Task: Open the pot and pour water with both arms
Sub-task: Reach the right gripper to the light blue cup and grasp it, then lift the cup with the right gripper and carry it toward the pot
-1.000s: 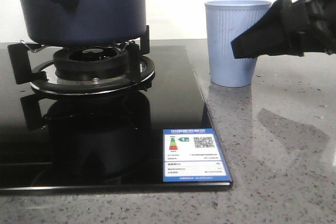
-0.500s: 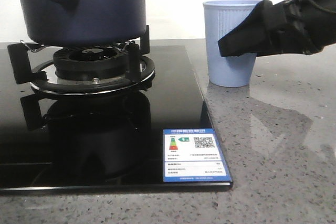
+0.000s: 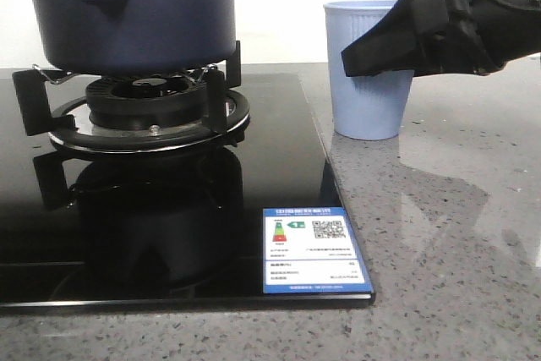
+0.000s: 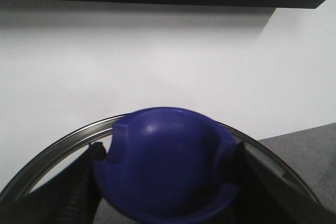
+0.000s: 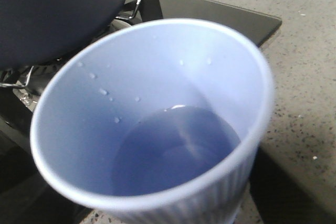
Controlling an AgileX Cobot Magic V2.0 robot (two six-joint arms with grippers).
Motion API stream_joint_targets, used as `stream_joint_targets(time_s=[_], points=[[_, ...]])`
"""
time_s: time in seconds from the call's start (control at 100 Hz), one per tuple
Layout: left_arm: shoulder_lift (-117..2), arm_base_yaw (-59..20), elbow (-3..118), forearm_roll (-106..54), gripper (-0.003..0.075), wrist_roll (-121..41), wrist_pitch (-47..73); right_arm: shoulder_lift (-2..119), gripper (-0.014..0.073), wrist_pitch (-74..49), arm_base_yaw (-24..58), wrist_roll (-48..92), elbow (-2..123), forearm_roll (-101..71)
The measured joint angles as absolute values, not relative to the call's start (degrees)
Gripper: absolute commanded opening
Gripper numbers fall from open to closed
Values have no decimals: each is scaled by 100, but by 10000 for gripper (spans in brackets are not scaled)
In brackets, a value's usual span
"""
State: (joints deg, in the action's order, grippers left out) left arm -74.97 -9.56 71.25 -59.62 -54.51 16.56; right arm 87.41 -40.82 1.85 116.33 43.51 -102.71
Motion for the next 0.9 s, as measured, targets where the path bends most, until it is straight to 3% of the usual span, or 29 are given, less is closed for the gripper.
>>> stream_joint_targets(time_s=[0.34, 0.63, 0.9], points=[[-7497, -956, 7125, -5962, 417, -5451, 1656, 9029, 537, -4361, 185, 11633, 4392, -10280], [-7497, -956, 7125, -5962, 417, -5451, 1656, 9039, 323, -4356, 185, 11644, 4392, -10280], [-7497, -956, 7125, -5962, 417, -5451, 1656, 9039, 308, -4356, 185, 11655, 4392, -10280]])
